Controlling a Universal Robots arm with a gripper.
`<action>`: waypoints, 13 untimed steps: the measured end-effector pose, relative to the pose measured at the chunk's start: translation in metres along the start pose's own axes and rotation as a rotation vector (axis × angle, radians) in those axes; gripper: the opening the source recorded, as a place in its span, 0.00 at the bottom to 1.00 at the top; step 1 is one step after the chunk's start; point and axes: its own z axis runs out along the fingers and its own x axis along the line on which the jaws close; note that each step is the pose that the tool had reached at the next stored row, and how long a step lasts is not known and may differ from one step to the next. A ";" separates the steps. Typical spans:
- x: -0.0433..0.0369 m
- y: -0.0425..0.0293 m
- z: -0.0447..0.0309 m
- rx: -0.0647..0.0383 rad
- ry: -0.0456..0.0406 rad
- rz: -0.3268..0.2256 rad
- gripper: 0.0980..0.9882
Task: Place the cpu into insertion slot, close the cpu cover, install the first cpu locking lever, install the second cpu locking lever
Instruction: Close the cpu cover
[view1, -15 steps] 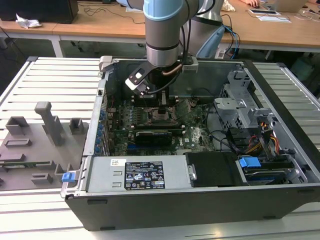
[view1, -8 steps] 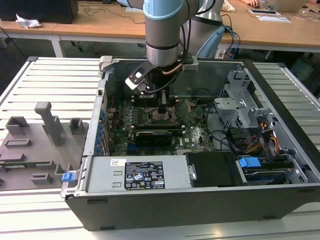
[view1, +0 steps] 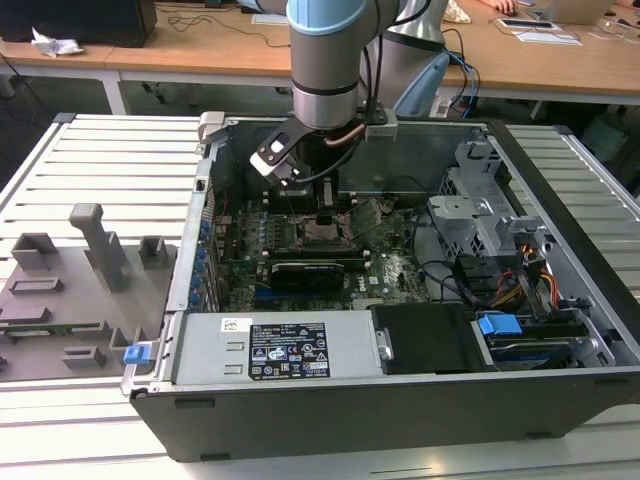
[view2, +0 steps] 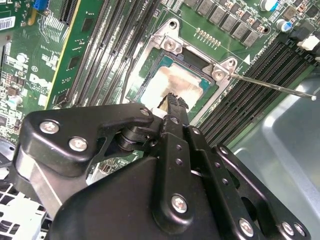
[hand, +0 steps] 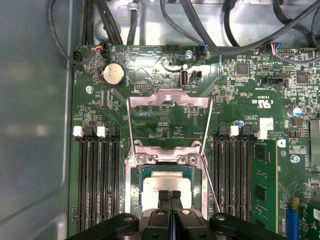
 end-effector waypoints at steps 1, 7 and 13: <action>0.0000 0.0000 -0.0005 0.000 0.0000 0.000 0.01; 0.0000 0.0002 -0.0022 0.000 -0.0002 0.003 0.01; 0.0000 0.0003 -0.0032 0.000 -0.0005 0.007 0.01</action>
